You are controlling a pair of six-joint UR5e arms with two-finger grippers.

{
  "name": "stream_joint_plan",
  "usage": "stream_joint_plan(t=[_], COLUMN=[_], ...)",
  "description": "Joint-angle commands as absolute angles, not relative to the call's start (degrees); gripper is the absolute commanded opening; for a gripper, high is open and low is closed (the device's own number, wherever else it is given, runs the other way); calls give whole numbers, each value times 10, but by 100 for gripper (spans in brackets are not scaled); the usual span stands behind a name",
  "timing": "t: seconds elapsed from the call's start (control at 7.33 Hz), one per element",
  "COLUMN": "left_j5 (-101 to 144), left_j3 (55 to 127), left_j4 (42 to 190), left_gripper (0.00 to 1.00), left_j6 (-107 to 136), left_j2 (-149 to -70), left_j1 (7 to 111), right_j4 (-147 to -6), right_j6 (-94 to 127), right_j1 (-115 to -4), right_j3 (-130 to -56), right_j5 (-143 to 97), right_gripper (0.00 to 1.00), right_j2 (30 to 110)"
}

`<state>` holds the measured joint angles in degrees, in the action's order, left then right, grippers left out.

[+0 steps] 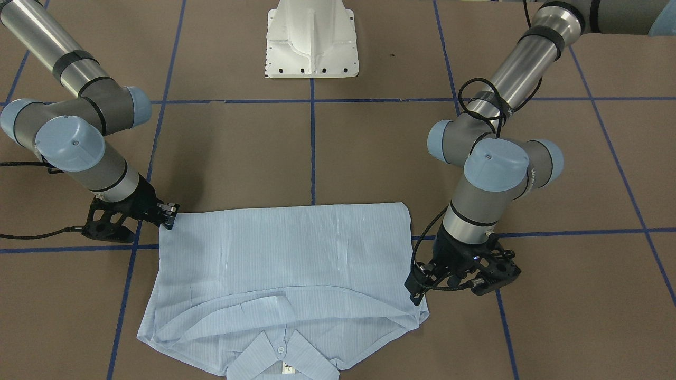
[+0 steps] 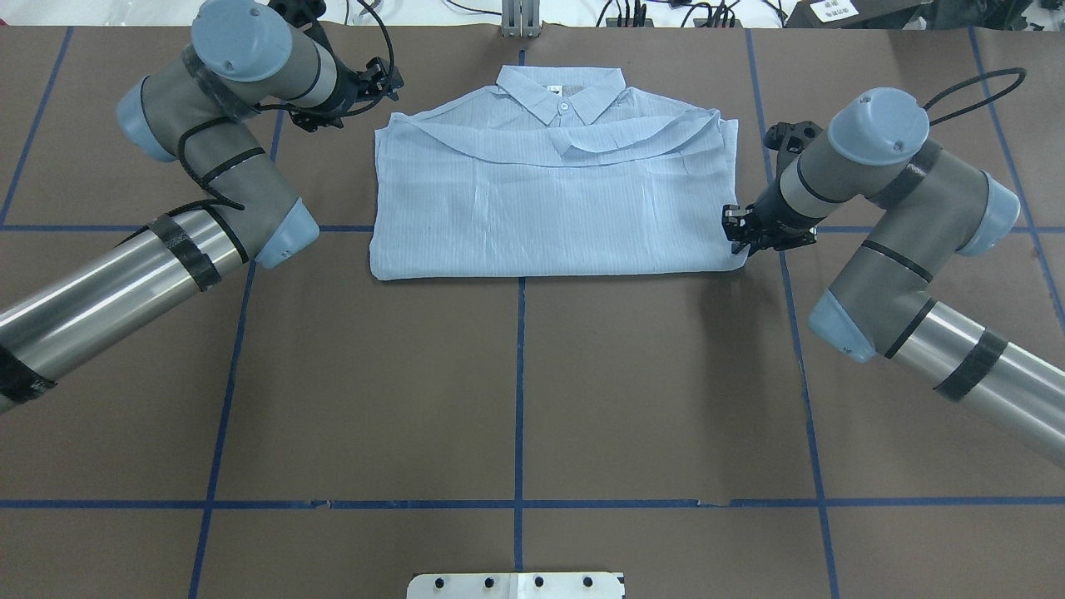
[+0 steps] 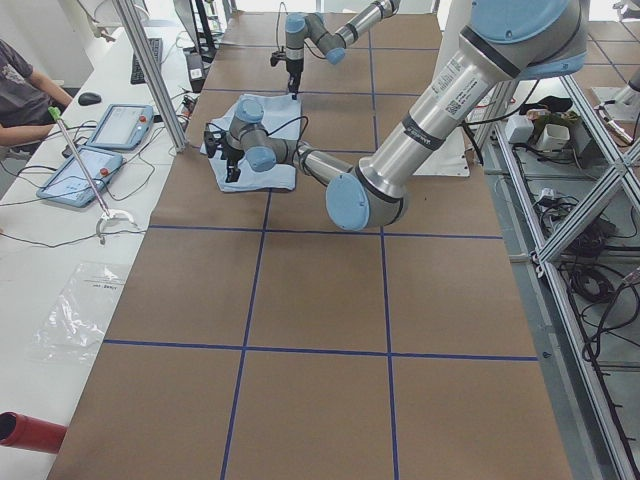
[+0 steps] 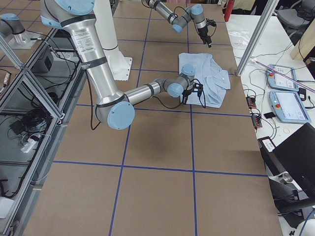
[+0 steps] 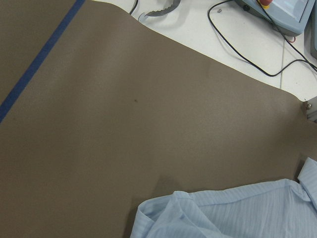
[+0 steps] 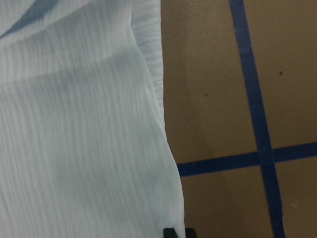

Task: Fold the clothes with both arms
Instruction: 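Move the right gripper to the folded shirt's side edge and grasp it, then drag the folded shirt with the right gripper toward the robot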

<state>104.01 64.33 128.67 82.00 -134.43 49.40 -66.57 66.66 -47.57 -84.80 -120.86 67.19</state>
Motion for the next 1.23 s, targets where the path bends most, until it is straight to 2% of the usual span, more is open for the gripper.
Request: stream_joint_plan(t=[0.0,0.14,0.41,0.55,1.09], left_j5=[1040,1038,1039,1039,1039], left_j3=[643,649,693,706,727], left_j4=[1287,1287,1286,1286,1287], left_gripper=[99,99,99,99,99], left_j6=[820,820,818,817,818], left_j2=[-1344,-1343,-1307,-1298,-1286], left_j1=[494,494,494,494,492], right_j4=[-669,-668,-665,-665,-665], right_j6=[668,667,664,666,782], right_j1=[-478,-477,-432,-383,-126], right_j3=[-878,-949,-1167,-1220,-1302], right_j5=[-1206,-1202,-1207,-1215,-1218], right_gripper=[0,0,0,0,0], right_j2=[696,760,958,1001,982])
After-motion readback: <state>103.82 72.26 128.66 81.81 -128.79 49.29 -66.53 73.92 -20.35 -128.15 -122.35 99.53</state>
